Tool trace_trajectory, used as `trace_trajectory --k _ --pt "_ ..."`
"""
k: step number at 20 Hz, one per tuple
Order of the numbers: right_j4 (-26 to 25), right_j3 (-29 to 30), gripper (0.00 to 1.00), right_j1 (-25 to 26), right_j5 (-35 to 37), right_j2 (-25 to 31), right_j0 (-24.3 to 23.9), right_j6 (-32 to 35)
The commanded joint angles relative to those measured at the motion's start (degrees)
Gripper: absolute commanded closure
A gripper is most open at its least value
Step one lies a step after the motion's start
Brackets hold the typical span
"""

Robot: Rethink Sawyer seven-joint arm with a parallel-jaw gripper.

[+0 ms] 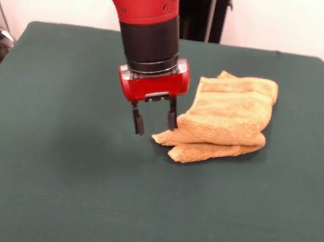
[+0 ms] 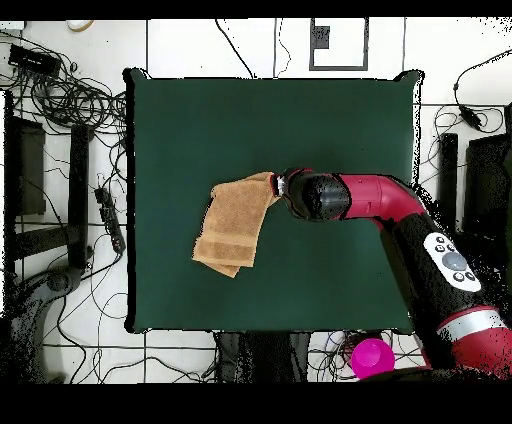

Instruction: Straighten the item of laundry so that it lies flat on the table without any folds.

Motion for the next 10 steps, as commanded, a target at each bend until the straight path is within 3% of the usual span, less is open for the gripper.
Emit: trace_trajectory --k 1,10 --pt "2.89 1.93 0.0 1.33 14.8 4.5 -4.26 -12.83" --pt "1.25 3.37 0.0 3.24 12.62 6.95 -4.58 -10.48"
